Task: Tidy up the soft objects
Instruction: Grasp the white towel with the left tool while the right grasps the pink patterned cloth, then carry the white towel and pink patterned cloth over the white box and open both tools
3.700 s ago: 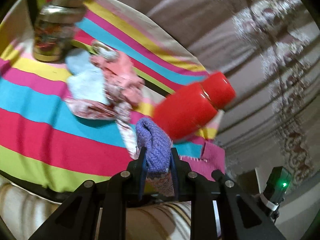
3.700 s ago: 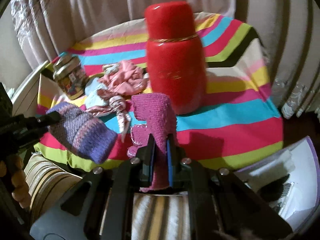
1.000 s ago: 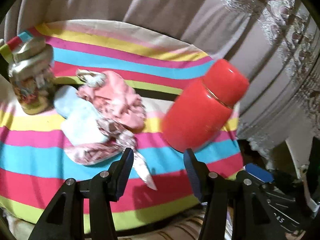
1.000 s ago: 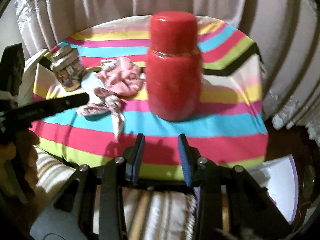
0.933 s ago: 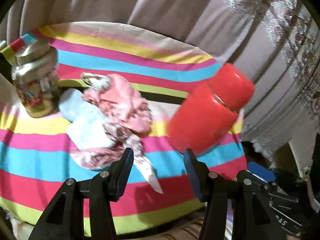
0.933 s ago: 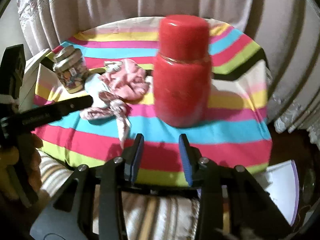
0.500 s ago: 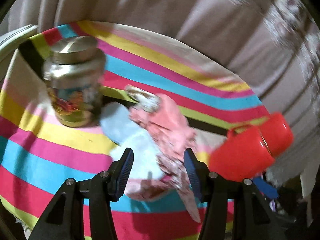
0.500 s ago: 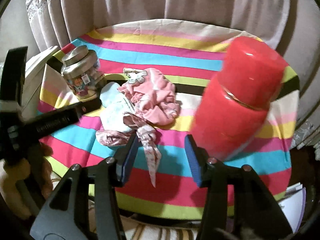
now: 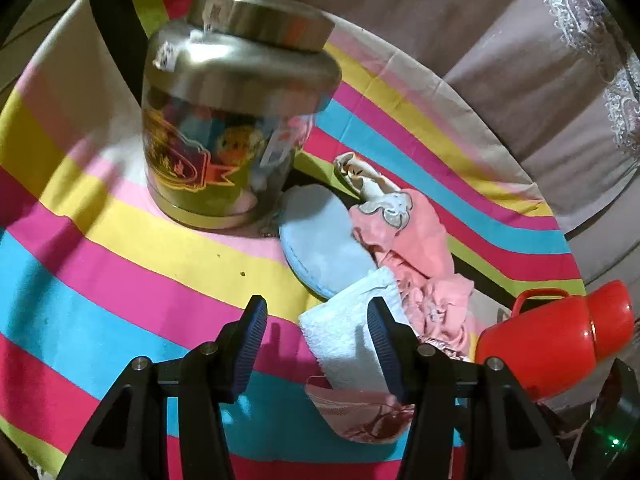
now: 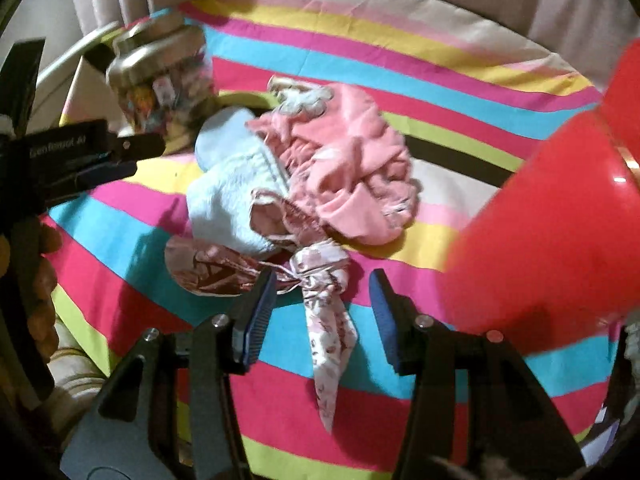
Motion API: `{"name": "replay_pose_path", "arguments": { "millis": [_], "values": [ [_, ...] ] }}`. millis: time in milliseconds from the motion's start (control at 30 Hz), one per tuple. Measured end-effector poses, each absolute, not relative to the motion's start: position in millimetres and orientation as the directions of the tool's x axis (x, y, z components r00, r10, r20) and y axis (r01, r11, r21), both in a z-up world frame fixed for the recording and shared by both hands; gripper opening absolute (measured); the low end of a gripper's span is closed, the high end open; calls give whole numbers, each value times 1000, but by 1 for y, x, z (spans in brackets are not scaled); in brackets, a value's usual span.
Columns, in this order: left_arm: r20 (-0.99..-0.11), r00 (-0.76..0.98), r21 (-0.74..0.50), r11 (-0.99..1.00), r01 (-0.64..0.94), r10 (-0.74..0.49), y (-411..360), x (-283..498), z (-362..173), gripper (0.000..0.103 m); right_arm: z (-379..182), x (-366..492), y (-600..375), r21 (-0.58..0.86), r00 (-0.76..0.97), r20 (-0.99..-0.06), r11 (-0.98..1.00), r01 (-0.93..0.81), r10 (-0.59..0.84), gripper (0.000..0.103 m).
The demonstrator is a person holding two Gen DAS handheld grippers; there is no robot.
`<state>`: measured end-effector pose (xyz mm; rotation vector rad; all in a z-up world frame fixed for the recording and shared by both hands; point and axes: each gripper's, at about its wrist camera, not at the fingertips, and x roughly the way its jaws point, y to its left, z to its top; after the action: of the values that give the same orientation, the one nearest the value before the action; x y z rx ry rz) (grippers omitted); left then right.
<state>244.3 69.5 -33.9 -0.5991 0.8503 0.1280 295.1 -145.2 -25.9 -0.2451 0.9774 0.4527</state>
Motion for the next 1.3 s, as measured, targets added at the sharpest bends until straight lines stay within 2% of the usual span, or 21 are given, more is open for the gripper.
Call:
{"name": "replay_pose_path", "arguments": {
  "millis": [367, 400, 467, 567, 1000, 1033, 1100, 1200, 1300],
  "values": [
    [-741, 645, -472, 828, -304, -186, 60, 257, -57, 53, -57, 319, -135, 63, 432, -855, 885, -461, 286, 51],
    [-740, 644, -474, 829, -296, -194, 59, 258, -58, 53, -59, 320, -136, 70, 432, -854, 887, -457, 290, 49],
    [-742, 635, -476, 835, -275, -214, 54, 262, -63, 53, -62, 320, -137, 60, 438, -853, 888, -455, 282, 33],
    [-745, 625, -474, 844, -251, -232, 48, 266, -69, 53, -62, 316, -144, 86, 444, -842, 888, -451, 307, 27],
    [-780, 590, -358, 922, -146, -209, 16, 272, -76, 52, -54, 283, -168, 15, 510, -833, 931, -364, 213, 24],
    [-781, 590, -347, 928, -135, -206, 13, 272, -76, 50, -55, 282, -170, 20, 506, -836, 933, -359, 213, 24],
    [-786, 588, -313, 943, -114, -190, 7, 270, -76, 36, -56, 280, -171, 22, 503, -838, 934, -356, 211, 24],
    [-786, 588, -291, 953, -83, -189, -2, 267, -74, 22, -56, 278, -171, 19, 507, -837, 937, -348, 205, 24],
    [-777, 596, -299, 952, -71, -200, -3, 259, -69, 19, -56, 277, -174, 28, 506, -838, 943, -333, 203, 24]
  ]
}}
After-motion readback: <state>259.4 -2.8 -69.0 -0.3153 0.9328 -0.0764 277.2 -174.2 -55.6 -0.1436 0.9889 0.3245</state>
